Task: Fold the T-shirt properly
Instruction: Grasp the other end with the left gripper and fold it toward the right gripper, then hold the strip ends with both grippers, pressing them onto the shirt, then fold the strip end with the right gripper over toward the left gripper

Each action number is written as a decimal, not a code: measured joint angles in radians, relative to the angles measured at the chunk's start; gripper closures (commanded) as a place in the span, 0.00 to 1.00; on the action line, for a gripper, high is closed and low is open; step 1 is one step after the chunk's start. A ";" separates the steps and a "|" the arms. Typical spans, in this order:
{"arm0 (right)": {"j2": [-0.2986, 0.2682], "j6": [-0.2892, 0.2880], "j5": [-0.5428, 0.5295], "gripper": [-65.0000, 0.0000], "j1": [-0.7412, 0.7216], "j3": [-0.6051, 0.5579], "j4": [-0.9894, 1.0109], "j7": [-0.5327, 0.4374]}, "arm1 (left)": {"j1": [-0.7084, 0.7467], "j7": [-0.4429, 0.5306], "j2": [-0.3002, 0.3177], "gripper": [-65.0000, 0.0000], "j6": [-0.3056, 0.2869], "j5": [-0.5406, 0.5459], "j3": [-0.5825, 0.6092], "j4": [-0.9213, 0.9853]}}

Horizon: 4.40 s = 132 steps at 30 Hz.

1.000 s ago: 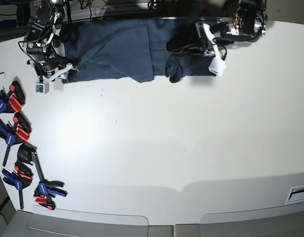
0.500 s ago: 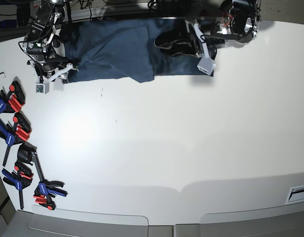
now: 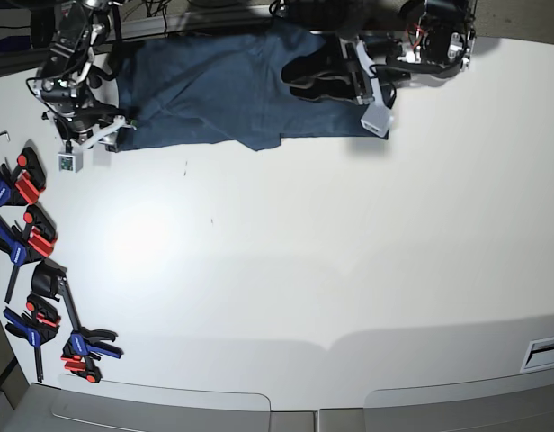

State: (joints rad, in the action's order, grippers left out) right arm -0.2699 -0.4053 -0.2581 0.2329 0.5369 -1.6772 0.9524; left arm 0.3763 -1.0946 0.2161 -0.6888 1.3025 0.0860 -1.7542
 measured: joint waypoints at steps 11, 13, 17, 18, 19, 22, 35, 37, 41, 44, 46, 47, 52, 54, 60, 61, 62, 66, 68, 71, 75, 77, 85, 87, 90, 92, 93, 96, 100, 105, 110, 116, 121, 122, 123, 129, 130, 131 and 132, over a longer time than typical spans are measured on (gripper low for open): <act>-0.098 -0.154 -0.380 0.44 0.003 0.180 0.153 0.096 | -0.003 0.002 0.000 0.58 0.000 -0.032 0.000 0.000; -0.122 -0.181 -0.490 0.44 0.004 0.195 0.227 0.154 | -0.011 0.002 0.000 0.58 0.000 -0.032 0.000 0.000; -0.158 -0.270 -0.729 0.44 0.002 0.196 0.381 0.312 | -0.031 0.006 0.000 0.58 0.000 -0.032 0.000 0.000; -0.159 -0.281 -0.776 0.44 0.001 0.196 0.417 0.337 | -0.034 0.006 0.000 0.58 0.000 -0.032 0.000 0.000; -0.160 -0.288 -0.827 0.44 0.002 0.196 0.449 0.344 | -0.037 0.006 0.000 0.58 0.000 -0.032 0.000 0.000; -0.165 -0.301 -0.895 0.44 -0.002 0.198 0.531 0.359 | -0.042 0.006 0.000 0.58 0.000 -0.043 0.000 0.000; -0.160 -0.295 -1.052 0.44 0.000 0.198 0.587 0.441 | -0.044 0.014 0.000 0.58 0.000 -0.077 0.000 0.000; -0.160 -0.295 -1.052 0.44 0.000 0.198 0.587 0.441 | -0.044 0.014 0.000 0.58 0.000 -0.077 0.000 0.000; -0.160 -0.294 -1.052 0.45 0.000 0.198 0.587 0.441 | -0.044 0.014 0.000 0.58 0.000 -0.077 0.000 0.000; -0.160 -0.295 -1.049 0.53 0.000 0.198 0.587 0.441 | -0.044 0.014 0.000 0.58 0.000 -0.077 0.000 0.000; -0.160 -0.295 -1.048 0.59 0.000 0.198 0.587 0.444 | -0.044 0.018 0.000 0.58 0.000 -0.077 0.000 0.000; -0.160 -0.295 -1.047 0.60 0.000 0.198 0.587 0.444 | -0.044 0.018 0.000 0.58 0.000 -0.078 0.000 0.000; -0.160 -0.295 -1.048 0.68 0.000 0.198 0.587 0.444 | -0.044 0.018 0.000 0.58 0.000 -0.077 0.000 0.000; -0.160 -0.295 -1.048 0.74 0.000 0.198 0.587 0.444 | -0.044 0.018 0.000 0.58 0.000 -0.077 0.000 0.000; -0.159 -0.293 -1.102 0.70 0.001 0.198 0.589 0.445 | -0.044 0.018 0.000 0.58 0.000 -0.077 0.000 0.000; -0.159 -0.293 -1.116 0.66 0.003 0.198 0.589 0.447 | -0.044 0.018 0.000 0.58 0.000 -0.077 0.000 0.000; -0.159 -0.292 -1.131 0.62 0.003 0.197 0.590 0.453 | -0.044 0.018 0.000 0.58 0.000 -0.077 0.000 0.000; -0.160 -0.291 -1.134 0.59 0.003 0.171 0.590 0.451 | -0.044 0.018 0.000 0.58 0.000 -0.077 0.000 0.000; -0.163 -0.291 -1.129 0.59 0.003 0.150 0.589 0.445 | -0.044 0.018 0.000 0.58 0.000 -0.078 0.000 0.000; -0.171 -0.292 -1.099 0.59 0.002 0.117 0.585 0.444 | -0.044 0.018 0.000 0.58 0.000 -0.081 0.000 0.000; -0.171 -0.295 -1.099 0.63 0.002 0.105 0.584 0.444 | -0.044 0.018 0.000 0.58 0.000 -0.081 0.000 0.000; -0.171 -0.295 -1.097 0.75 0.002 0.105 0.584 0.443 | -0.044 0.018 0.000 0.58 0.000 -0.081 0.000 0.000; -0.171 -0.295 -1.100 1.00 0.002 0.105 0.583 0.443 | -0.044 0.018 0.000 0.58 0.000 -0.081 0.000 0.000; -0.171 -0.294 -1.094 1.00 0.003 0.105 0.570 0.443 | -0.044 0.018 0.000 0.58 0.000 -0.081 -0.004 0.000; -0.159 -0.287 -1.077 1.00 0.004 0.098 0.527 0.448 | -0.044 0.018 0.000 0.58 0.000 -0.081 -0.043 0.000; -0.153 -0.287 -1.076 1.00 0.006 0.097 0.480 0.456 | -0.044 0.016 0.000 0.60 0.000 -0.081 -0.095 0.000; -0.151 -0.287 -1.077 1.00 0.006 0.098 0.453 0.455 | -0.044 0.012 0.000 0.62 0.000 -0.081 -0.127 0.000; -0.135 -0.287 -1.078 1.00 0.005 0.099 0.369 0.451 | -0.042 0.008 0.018 0.62 0.000 -0.081 -0.218 0.000; -0.066 -0.287 -1.077 1.00 0.019 0.098 0.251 0.455 | -0.031 0.000 0.068 0.62 0.000 -0.082 -0.341 0.000; 0.044 -0.286 -1.078 1.00 0.088 0.099 0.072 0.454 | 0.019 0.003 0.126 0.63 0.000 -0.083 -0.476 0.000; 0.164 -0.286 -1.170 1.00 0.185 0.100 -0.086 0.460 | 0.115 0.002 0.196 0.78 0.000 -0.239 -0.532 0.000; 0.275 -0.287 -1.186 1.00 0.224 0.075 -0.204 0.459 | 0.169 0.093 0.225 0.87 0.000 -0.320 -0.531 0.036; 0.304 -0.287 -1.187 1.00 0.216 -0.102 -0.212 0.458 | 0.169 0.127 0.225 0.87 0.000 -0.321 -0.531 0.085; 0.307 -0.287 -1.173 1.00 0.212 -0.146 -0.213 0.455 | 0.169 0.127 0.225 0.87 0.000 -0.320 -0.531 0.092; 0.309 -0.287 -1.126 1.00 0.209 -0.191 -0.214 0.455 | 0.169 0.127 0.225 0.87 0.000 -0.321 -0.531 0.098; 0.307 -0.285 -0.808 1.00 0.179 -0.436 -0.214 0.306 | 0.169 0.129 0.225 0.87 0.000 -0.320 -0.531 0.140; 0.307 -0.283 -0.757 1.00 0.168 -0.472 -0.214 0.273 | 0.169 0.129 0.225 0.87 0.000 -0.321 -0.531 0.146; 0.306 -0.285 -0.712 1.00 0.161 -0.504 -0.214 0.230 | 0.169 0.130 0.224 0.87 0.000 -0.320 -0.531 0.150; 0.306 -0.284 -0.669 1.00 0.158 -0.536 -0.214 0.187 | 0.169 0.129 0.225 0.87 0.000 -0.321 -0.531 0.151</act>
State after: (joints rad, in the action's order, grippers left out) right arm 0.0364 -0.6891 -0.9272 0.3908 0.0013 -1.8915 1.1389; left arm 0.5449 -0.9653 0.4408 -0.6891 0.9813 -0.4450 -1.6035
